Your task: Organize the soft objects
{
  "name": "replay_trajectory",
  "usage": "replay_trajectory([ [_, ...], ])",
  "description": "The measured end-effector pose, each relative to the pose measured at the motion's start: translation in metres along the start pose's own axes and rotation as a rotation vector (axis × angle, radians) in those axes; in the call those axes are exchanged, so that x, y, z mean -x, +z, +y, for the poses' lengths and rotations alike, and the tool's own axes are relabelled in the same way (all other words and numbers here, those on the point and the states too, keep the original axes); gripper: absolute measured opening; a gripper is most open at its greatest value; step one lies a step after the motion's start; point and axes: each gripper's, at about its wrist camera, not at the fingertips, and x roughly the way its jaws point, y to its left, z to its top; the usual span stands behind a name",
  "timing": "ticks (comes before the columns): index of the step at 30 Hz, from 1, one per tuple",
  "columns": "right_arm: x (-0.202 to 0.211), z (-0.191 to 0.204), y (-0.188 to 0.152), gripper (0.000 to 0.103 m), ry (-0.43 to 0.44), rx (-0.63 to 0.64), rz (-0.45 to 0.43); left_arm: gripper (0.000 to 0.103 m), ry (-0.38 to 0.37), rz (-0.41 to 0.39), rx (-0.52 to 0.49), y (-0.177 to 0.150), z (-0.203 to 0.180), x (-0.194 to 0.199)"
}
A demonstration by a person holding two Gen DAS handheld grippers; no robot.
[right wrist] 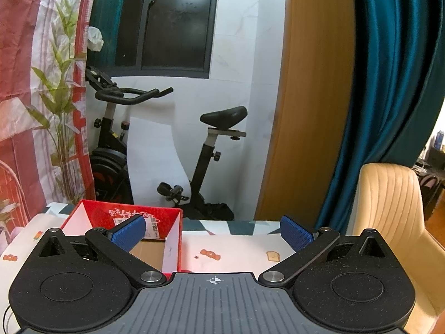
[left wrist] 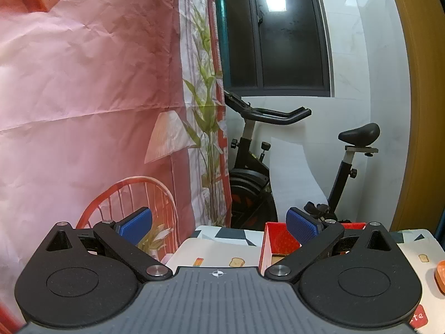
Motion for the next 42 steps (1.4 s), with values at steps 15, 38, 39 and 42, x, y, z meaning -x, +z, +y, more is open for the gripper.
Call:
replay_trajectory([
  [15, 0.0, 0.004, -0.002, 0.103, 0.003, 0.001, -0.003, 0.103, -0.001, -0.018, -0.003, -0.001, 0.0, 0.005],
  [38, -0.012, 0.01, -0.011, 0.103, 0.033, -0.008, 0.021, 0.103, -0.017, -0.076, -0.028, -0.008, -0.001, 0.002],
  [39, -0.016, 0.009, -0.014, 0.103, 0.043, -0.016, 0.021, 0.103, -0.017, -0.072, -0.032, -0.01, -0.001, 0.0],
  [42, -0.032, 0.001, -0.023, 0.103, 0.088, -0.092, 0.011, 0.103, -0.028, -0.071, -0.05, -0.022, -0.004, -0.012],
])
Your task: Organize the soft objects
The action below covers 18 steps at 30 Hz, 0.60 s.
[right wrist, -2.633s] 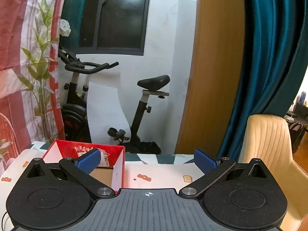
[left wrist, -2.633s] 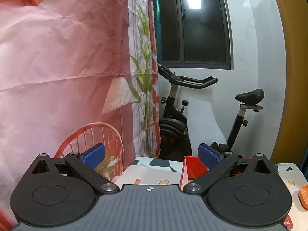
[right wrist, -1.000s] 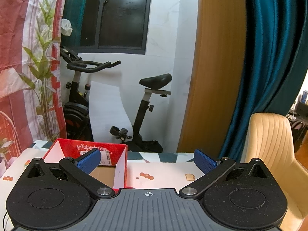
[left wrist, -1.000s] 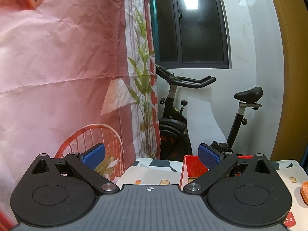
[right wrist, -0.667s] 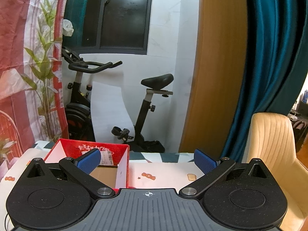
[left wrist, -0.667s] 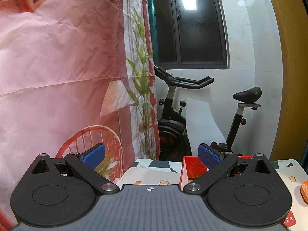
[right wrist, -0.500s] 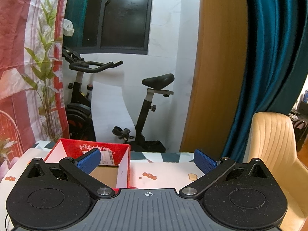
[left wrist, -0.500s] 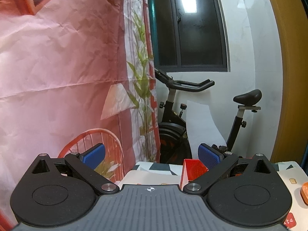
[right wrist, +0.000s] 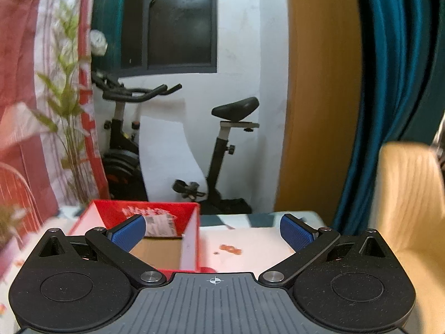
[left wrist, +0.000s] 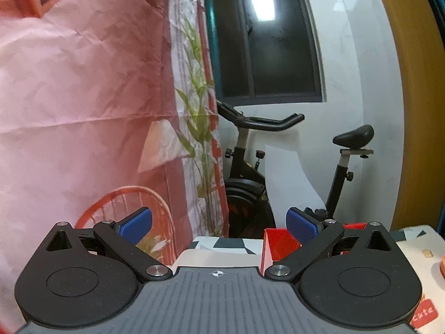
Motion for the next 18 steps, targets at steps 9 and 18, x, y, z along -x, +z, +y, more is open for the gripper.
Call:
replay_trajectory([
  [9, -0.079, -0.006, -0.072, 0.103, -0.026, -0.027, 0.12, 0.103, -0.015, 0.164, -0.073, -0.071, -0.016, -0.054],
  [18, -0.131, 0.027, -0.132, 0.103, 0.144, 0.004, 0.335, 0.098, -0.165, 0.367, 0.025, -0.132, -0.011, -0.106],
])
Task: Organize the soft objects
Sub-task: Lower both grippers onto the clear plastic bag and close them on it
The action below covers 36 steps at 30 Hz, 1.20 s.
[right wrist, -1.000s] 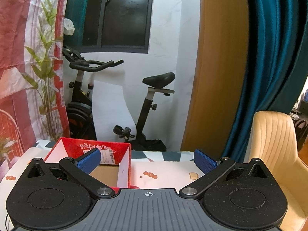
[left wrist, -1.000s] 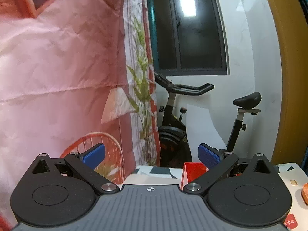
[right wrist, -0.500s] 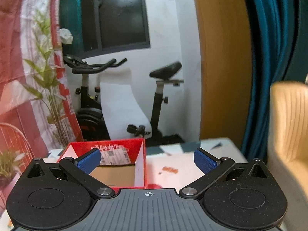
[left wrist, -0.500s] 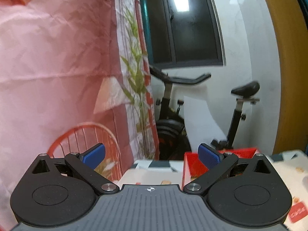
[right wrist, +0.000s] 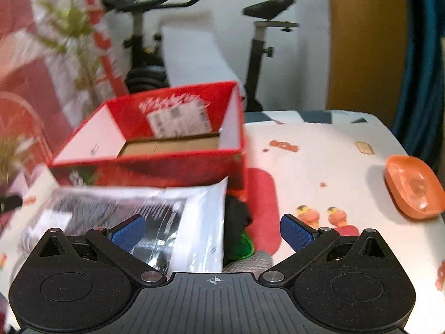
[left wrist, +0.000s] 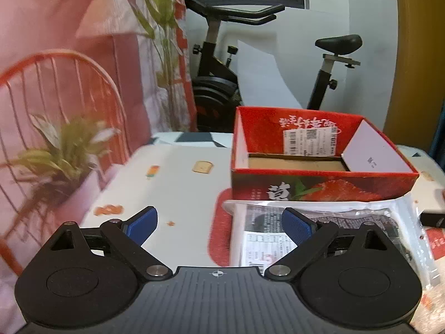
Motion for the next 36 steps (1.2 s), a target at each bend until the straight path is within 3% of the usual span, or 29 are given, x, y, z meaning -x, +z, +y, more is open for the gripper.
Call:
replay_trajectory([
  [3, -0.007, 0.019, -0.008, 0.103, -0.048, 0.094, -0.008, 0.098, -0.029, 0.0, 0.019, -0.003, 0.005, -0.009],
  [5, -0.01, 0.021, -0.014, 0.102, -0.027, 0.115, -0.011, 0.096, -0.044, 0.014, 0.021, -0.003, 0.008, -0.019],
  [9, -0.017, 0.018, -0.022, 0.087, 0.049, 0.109, 0.023, 0.086, -0.06, 0.058, 0.021, -0.005, 0.009, -0.036],
  [15, -0.029, 0.014, -0.027, 0.087, 0.101, 0.092, 0.048, 0.073, -0.124, 0.1, 0.048, -0.019, 0.007, -0.046],
  [20, -0.035, 0.008, -0.025, 0.087, 0.133, 0.062, 0.062, 0.06, -0.164, 0.087, 0.008, -0.024, -0.004, -0.047],
  [28, -0.03, 0.007, -0.026, 0.083, 0.193, 0.077, 0.035, 0.06, -0.196, 0.092, -0.031, -0.038, -0.014, -0.051],
  [36, -0.033, 0.012, -0.023, 0.084, 0.225, 0.182, 0.04, 0.06, -0.214, 0.104, 0.045, -0.046, -0.007, -0.057],
])
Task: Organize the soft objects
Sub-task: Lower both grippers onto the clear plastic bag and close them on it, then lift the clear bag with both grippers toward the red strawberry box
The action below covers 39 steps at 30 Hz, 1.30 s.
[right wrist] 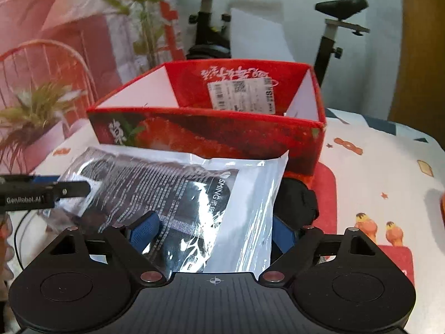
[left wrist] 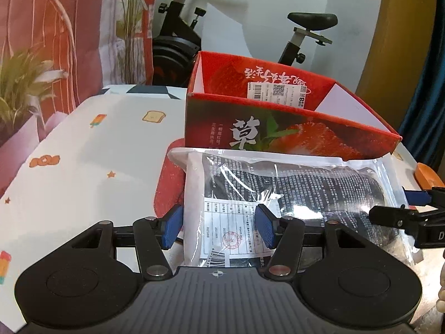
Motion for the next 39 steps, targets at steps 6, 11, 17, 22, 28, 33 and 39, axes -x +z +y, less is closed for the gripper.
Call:
replay_trajectory([
  [6, -0.005, -0.006, 0.007, 0.083, 0.019, -0.011, 0.025, 0.06, -0.04, 0.013, 0.048, 0.001, 0.007, -0.001],
  [11, -0.017, -0.02, 0.011, 0.086, 0.082, -0.115, 0.072, 0.064, -0.09, 0.029, 0.115, -0.002, 0.018, -0.005],
  [17, -0.024, -0.017, 0.028, 0.071, 0.102, -0.077, 0.122, 0.066, -0.187, 0.12, 0.141, 0.012, 0.03, -0.017],
  [22, -0.024, -0.009, 0.039, 0.062, 0.111, 0.071, 0.169, 0.065, -0.296, 0.219, 0.06, 0.031, 0.046, -0.029],
  [28, -0.024, -0.01, 0.044, 0.06, 0.138, 0.125, 0.208, 0.067, -0.332, 0.272, -0.077, 0.045, 0.047, -0.044],
  [33, -0.032, -0.014, 0.051, 0.06, 0.167, 0.137, 0.26, 0.067, -0.311, 0.277, -0.086, 0.064, 0.048, -0.053],
  [39, -0.028, -0.004, 0.052, 0.057, 0.148, 0.199, 0.266, 0.064, -0.287, 0.249, -0.099, 0.06, 0.039, -0.053],
])
